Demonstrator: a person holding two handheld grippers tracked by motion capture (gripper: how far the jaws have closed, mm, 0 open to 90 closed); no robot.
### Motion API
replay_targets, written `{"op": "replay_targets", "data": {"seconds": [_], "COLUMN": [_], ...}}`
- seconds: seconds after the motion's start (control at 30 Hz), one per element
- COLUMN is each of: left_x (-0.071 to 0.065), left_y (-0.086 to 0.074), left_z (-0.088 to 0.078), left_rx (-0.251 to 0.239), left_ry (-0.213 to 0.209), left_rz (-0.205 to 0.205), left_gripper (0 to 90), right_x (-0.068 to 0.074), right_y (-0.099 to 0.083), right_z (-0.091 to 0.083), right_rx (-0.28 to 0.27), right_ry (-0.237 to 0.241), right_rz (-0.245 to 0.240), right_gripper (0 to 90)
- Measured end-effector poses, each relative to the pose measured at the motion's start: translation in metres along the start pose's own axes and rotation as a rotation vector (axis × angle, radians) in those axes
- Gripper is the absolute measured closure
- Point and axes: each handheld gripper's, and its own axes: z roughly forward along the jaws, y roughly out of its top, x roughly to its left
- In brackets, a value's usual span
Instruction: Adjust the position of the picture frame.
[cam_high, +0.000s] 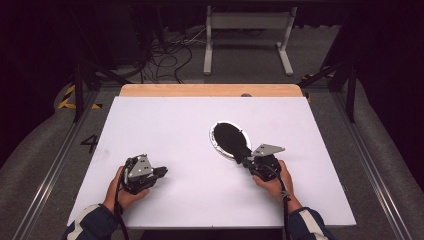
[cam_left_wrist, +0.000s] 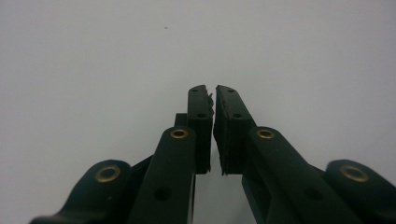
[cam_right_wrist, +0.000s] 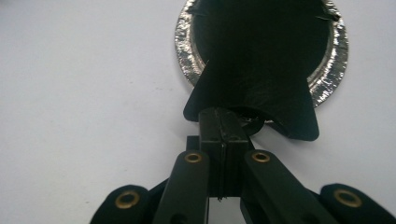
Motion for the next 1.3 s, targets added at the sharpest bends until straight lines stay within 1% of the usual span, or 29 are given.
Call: {"op": "replay_targets", "data": {"seconds": [0.03, 0.2, 0.3, 0.4, 0.43, 0.53, 0.57, 0.63, 0.67, 0.7, 0.73, 0.77, 0.8, 0.83, 0.87, 0.93, 0.97, 1.0, 1.1, 1.23, 1.3], "left_x": [0.000, -0.001, -0.001, -0.001, -0.001, -0.002, -0.002, -0.002, -0.002, -0.002, -0.001, -0.001, 0.000, 0.000, 0.001, 0.001, 0.001, 0.001, 0.002, 0.000, -0.001], "left_y": [0.000, -0.001, -0.001, -0.001, -0.002, -0.002, -0.002, -0.002, -0.002, -0.001, 0.000, 0.000, 0.004, 0.005, 0.007, 0.012, 0.012, 0.014, 0.020, 0.030, 0.035], "left_z": [0.000, 0.000, 0.000, 0.000, 0.001, 0.001, 0.001, 0.001, 0.001, 0.001, 0.002, 0.002, 0.005, 0.006, 0.008, 0.012, 0.012, 0.014, 0.019, 0.030, 0.036], "left_rx": [0.001, 0.005, 0.005, 0.008, 0.009, 0.009, 0.009, 0.006, 0.006, 0.006, 0.003, 0.003, -0.003, -0.005, -0.004, -0.001, -0.001, -0.001, -0.011, -0.008, -0.010], "left_ry": [0.000, -0.005, -0.005, -0.002, -0.003, -0.004, -0.005, -0.007, -0.007, -0.006, -0.010, -0.010, -0.012, -0.015, -0.016, -0.020, -0.020, -0.021, -0.028, -0.055, -0.068], "left_rz": [0.000, -0.003, -0.004, -0.001, 0.000, 0.002, 0.002, 0.001, 0.001, -0.002, -0.005, -0.005, -0.010, -0.014, -0.009, -0.014, -0.014, -0.016, -0.021, -0.029, -0.026], "left_gripper": [84.8, 84.4, 84.4, 84.5, 84.5, 84.7, 84.7, 84.9, 85.0, 85.0, 85.1, 85.2, 85.2, 85.3, 85.3, 85.4, 85.5, 85.5, 86.4, 88.2, 88.8], "right_x": [0.003, 0.016, 0.022, 0.027, 0.029, 0.030, 0.029, 0.022, 0.022, 0.019, 0.009, 0.004, -0.002, -0.008, -0.012, -0.021, -0.021, -0.023, -0.026, -0.022, -0.020], "right_y": [0.001, 0.002, 0.002, 0.004, 0.004, 0.005, 0.006, 0.009, 0.009, 0.009, 0.010, 0.010, 0.009, 0.008, 0.008, 0.004, 0.004, 0.003, 0.000, 0.001, 0.002], "right_z": [0.001, 0.006, 0.008, 0.010, 0.010, 0.010, 0.009, 0.000, 0.000, -0.003, -0.012, -0.015, -0.018, -0.019, -0.019, -0.015, -0.015, -0.013, -0.006, -0.002, -0.001], "right_rx": [0.001, 0.004, 0.002, 0.001, 0.004, 0.002, -0.006, -0.041, -0.041, -0.053, -0.085, -0.093, -0.102, -0.109, -0.107, -0.086, -0.086, -0.074, -0.049, -0.044, -0.039], "right_ry": [0.002, 0.036, 0.039, 0.055, 0.049, 0.053, 0.052, 0.024, 0.024, 0.011, -0.044, -0.069, -0.081, -0.088, -0.095, -0.111, -0.111, -0.118, -0.101, -0.077, -0.073], "right_rz": [-0.011, -0.028, -0.040, -0.063, -0.076, -0.078, -0.077, -0.064, -0.064, -0.059, -0.045, -0.042, -0.019, 0.006, 0.023, 0.048, 0.048, 0.052, 0.064, 0.050, 0.042], "right_gripper": [90.0, 90.0, 90.0, 90.0, 90.0, 90.0, 90.0, 90.0, 90.0, 90.0, 90.0, 90.0, 90.0, 90.0, 90.0, 90.0, 90.0, 90.0, 90.0, 90.0, 90.0]}}
